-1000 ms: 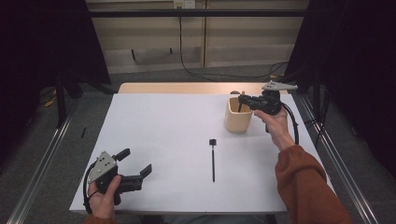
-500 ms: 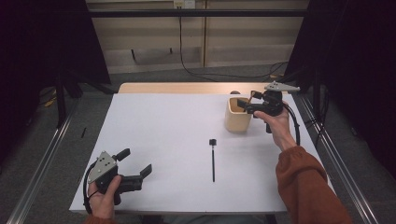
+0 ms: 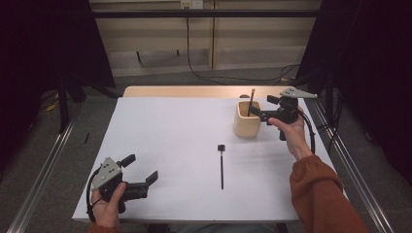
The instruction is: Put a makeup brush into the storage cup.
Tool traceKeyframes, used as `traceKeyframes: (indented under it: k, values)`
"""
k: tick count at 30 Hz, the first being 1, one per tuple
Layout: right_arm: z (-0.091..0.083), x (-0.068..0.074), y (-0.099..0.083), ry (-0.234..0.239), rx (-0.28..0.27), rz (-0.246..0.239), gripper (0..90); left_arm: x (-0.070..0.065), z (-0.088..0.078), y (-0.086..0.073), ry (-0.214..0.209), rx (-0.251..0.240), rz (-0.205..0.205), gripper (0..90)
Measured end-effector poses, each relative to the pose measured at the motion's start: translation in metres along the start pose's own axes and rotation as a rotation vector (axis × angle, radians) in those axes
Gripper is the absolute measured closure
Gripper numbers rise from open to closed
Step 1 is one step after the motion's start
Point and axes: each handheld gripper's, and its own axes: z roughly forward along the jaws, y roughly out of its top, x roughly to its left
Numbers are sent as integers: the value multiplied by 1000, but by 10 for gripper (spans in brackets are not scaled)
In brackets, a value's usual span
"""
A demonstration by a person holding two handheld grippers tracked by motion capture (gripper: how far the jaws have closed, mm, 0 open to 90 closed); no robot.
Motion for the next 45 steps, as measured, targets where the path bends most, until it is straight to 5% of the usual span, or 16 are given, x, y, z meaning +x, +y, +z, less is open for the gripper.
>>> traceKeyframes:
  k: [22,45]
  values:
    - [-33,16,-16,-9,2,-25,10,1,-1,0,18,-6,-6,17]
    - [-86,37,-33,30,-3,-56,11,2,-5,-1,25,-13,-10,14]
